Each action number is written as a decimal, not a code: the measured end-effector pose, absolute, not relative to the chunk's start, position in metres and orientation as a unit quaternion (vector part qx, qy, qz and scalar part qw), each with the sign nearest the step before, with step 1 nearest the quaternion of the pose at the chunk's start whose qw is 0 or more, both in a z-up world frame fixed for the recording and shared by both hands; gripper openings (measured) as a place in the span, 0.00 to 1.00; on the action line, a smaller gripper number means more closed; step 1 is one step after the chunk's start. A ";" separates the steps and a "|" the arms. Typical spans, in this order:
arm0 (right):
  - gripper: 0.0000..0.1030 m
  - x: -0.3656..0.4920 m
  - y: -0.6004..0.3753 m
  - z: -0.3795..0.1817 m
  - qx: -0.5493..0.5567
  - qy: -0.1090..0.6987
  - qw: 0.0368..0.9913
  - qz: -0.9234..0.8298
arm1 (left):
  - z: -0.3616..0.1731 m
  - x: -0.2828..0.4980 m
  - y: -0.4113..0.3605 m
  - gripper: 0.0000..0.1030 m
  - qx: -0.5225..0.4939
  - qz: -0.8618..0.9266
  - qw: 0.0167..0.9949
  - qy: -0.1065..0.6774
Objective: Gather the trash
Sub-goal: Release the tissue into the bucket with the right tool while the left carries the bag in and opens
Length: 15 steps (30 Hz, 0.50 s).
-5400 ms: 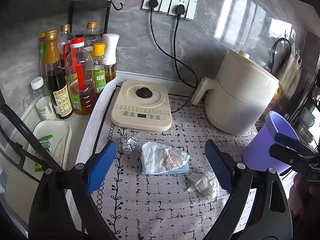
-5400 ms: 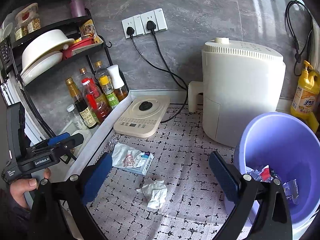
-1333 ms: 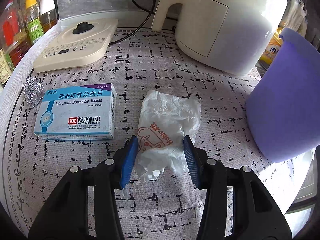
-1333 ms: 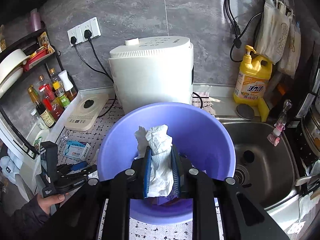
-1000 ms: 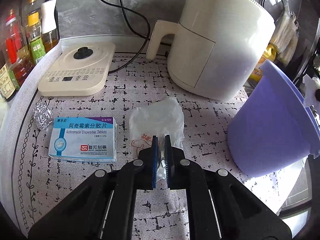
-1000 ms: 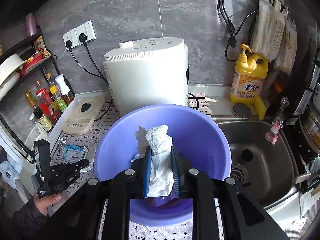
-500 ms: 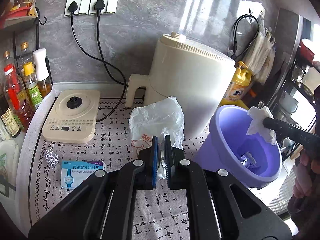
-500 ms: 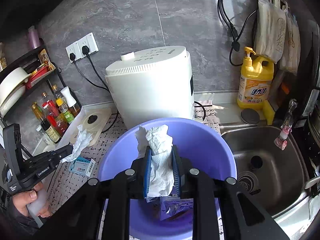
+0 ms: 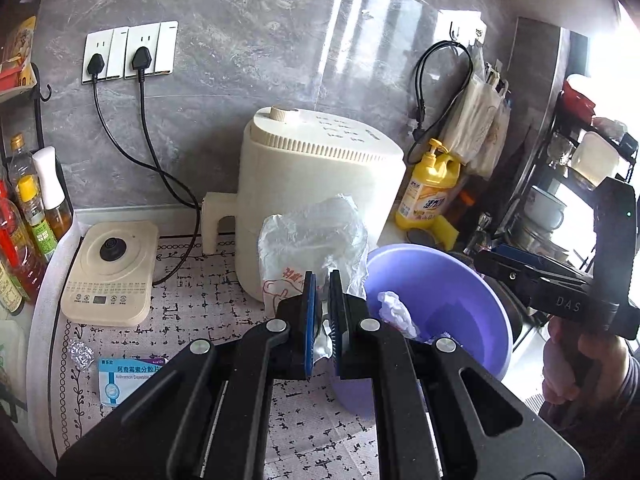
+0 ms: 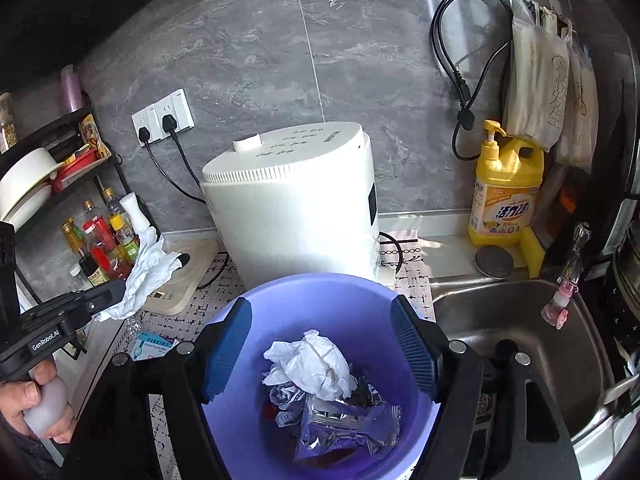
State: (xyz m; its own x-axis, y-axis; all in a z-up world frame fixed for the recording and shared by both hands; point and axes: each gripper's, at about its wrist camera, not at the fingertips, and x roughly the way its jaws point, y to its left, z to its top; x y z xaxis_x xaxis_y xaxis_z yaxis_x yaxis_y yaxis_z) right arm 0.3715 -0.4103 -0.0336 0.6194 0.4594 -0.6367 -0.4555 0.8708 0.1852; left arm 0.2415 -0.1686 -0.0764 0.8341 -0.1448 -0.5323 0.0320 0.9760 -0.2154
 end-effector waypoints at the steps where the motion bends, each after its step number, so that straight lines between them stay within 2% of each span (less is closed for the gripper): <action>1: 0.73 0.370 -0.416 -0.033 0.004 0.355 0.901 0.249 | -0.076 0.244 -0.173 0.07 -0.097 -0.051 0.953 0.284; 15: 0.81 0.340 -0.501 -0.018 0.015 0.348 0.920 0.181 | -0.087 0.272 -0.246 0.07 -0.076 -0.129 0.940 0.307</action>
State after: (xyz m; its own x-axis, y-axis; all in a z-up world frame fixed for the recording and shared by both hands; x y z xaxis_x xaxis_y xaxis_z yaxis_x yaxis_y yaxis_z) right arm 0.3404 -0.5008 -0.0179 0.6920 0.3423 -0.6356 -0.3219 0.9344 0.1528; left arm 0.2723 -0.2463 -0.0871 0.7781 -0.2885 -0.5580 0.1948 0.9553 -0.2223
